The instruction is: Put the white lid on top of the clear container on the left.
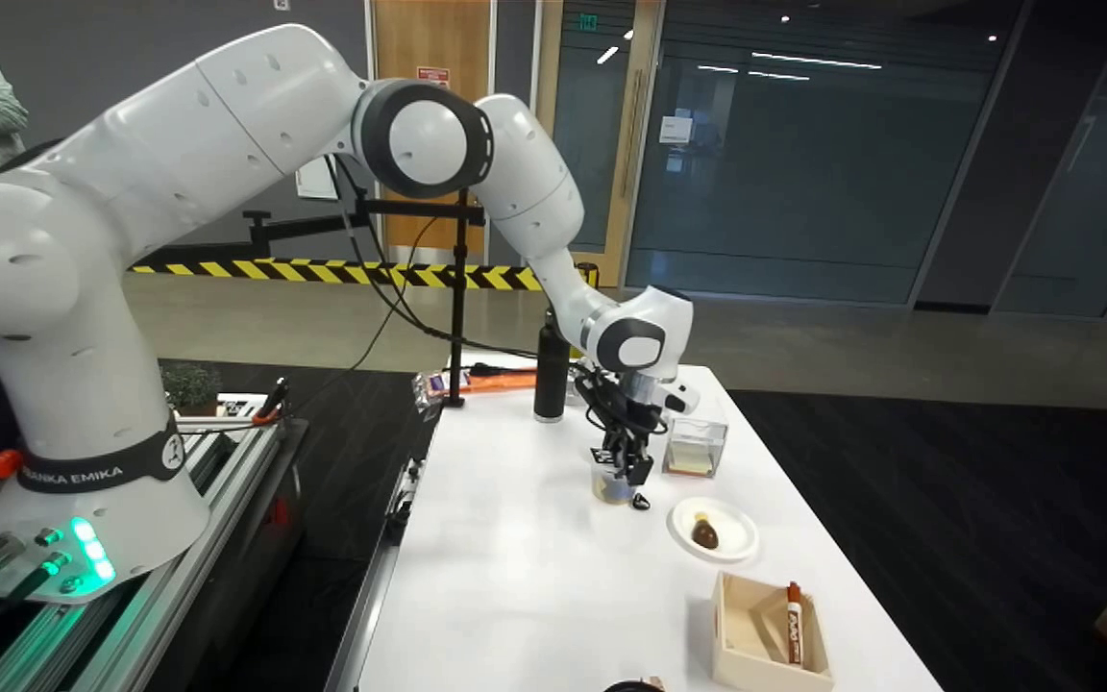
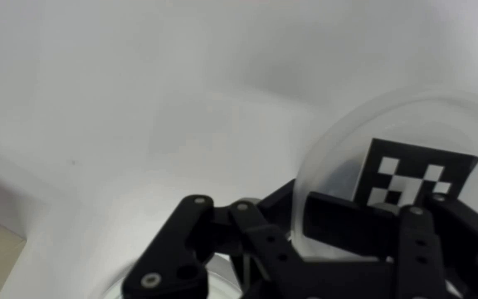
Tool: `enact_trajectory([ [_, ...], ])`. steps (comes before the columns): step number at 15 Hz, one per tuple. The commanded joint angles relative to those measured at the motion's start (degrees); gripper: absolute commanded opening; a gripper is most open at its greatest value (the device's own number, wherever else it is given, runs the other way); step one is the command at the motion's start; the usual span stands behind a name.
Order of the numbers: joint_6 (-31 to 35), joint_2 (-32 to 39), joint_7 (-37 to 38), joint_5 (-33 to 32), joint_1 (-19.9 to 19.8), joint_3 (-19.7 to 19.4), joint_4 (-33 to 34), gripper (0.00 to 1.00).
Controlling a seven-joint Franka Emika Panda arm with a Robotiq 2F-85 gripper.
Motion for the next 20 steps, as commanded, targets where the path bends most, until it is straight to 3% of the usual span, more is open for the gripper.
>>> enact_trajectory([
  [1,-1.8,2.0,-1.2,-2.1,-0.4,0.6,3.6,0.0],
  [2,-2.7,2.1,-1.2,-2.1,-0.3,0.6,4.1,0.0],
  [3,-2.9,2.2,-0.8,-2.1,-0.2,0.4,4.3,0.25],
  [4,-3.3,2.3,-0.8,-2.2,-0.2,0.4,4.6,0.26],
  [14,-5.2,2.6,-0.2,-3.7,0.3,-0.1,6.6,0.94],
  [16,-5.2,2.9,-0.2,-3.4,0.0,0.1,7.1,1.0],
  [20,-4.6,1.8,-0.3,-2.3,-1.3,0.7,6.9,1.0],
])
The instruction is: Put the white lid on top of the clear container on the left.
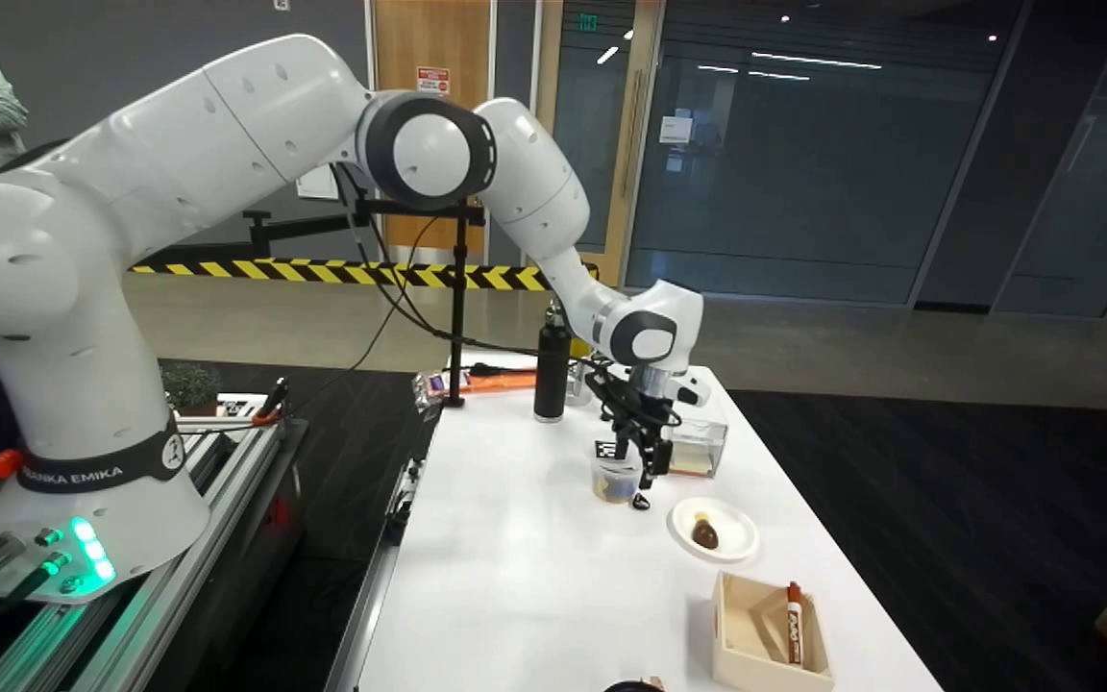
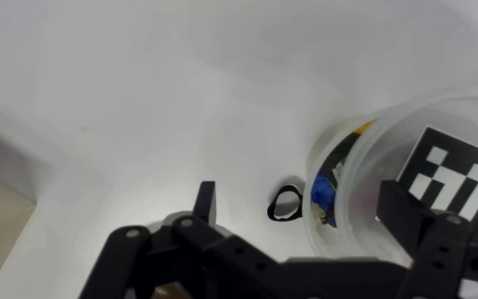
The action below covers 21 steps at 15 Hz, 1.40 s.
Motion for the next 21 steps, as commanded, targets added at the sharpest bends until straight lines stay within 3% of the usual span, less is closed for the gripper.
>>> enact_trajectory([
  [1,-0.6,-0.7,0.6,-0.4,-1.1,0.5,1.0,1.0],
  [13,0.7,-8.6,3.0,-1.4,2.4,1.0,-6.2,1.0],
  [17,0.1,-7.6,2.1,-0.7,1.8,1.9,-5.9,0.97],
  [21,0.4,-6.7,1.3,0.2,-0.4,2.1,-5.6,1.0],
])
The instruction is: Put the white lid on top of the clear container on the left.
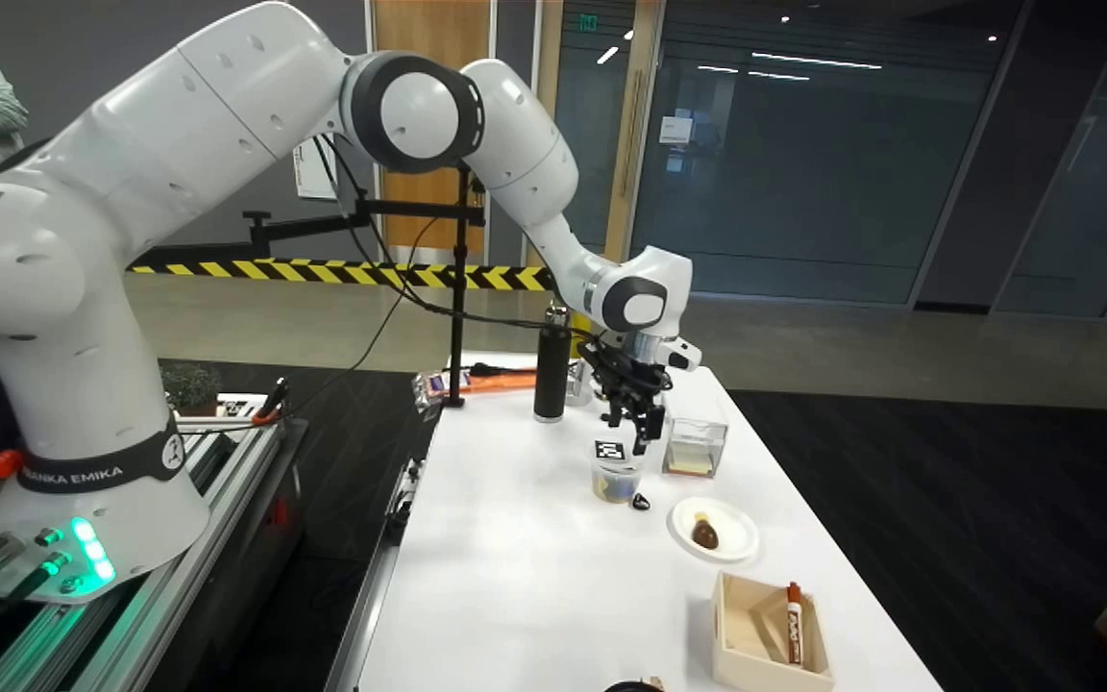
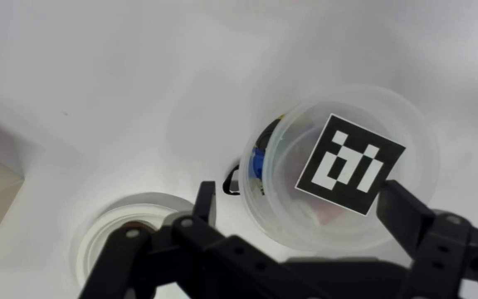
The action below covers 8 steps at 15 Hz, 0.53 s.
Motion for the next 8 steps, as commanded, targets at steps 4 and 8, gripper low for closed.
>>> enact_trajectory([
  [4,-1.3,1.2,-2.2,0.6,-5.3,0.9,1.5,1.0],
  [8,-6.6,5.2,-1.1,0.1,-7.1,-0.7,9.1,1.0],
])
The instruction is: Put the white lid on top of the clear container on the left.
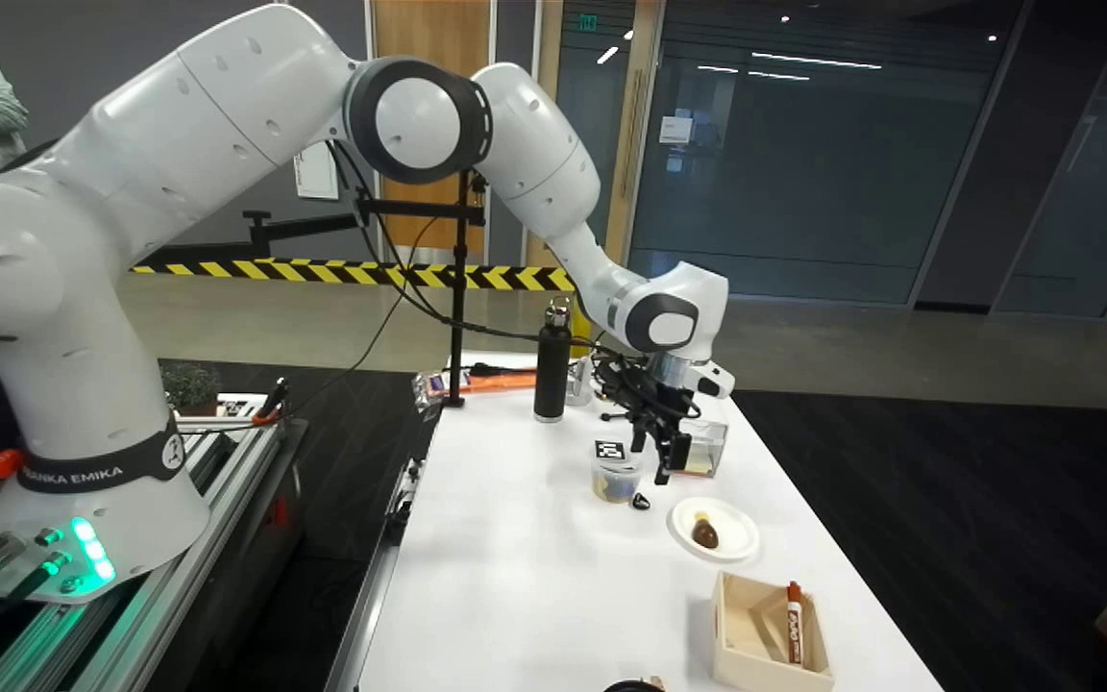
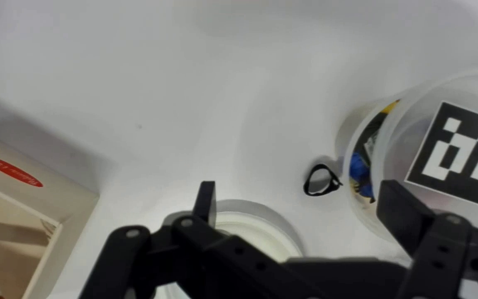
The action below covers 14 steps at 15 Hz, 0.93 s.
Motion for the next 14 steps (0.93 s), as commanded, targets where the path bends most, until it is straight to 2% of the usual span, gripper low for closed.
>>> enact_trajectory([
  [1,-6.1,5.1,0.0,-0.2,-1.4,-0.8,9.5,1.0],
  [7,-14.0,14.5,-2.4,-0.5,-3.7,-1.4,24.5,1.0],
  [14,-16.1,18.6,-5.5,-0.9,-3.8,-1.4,31.9,1.0],
])
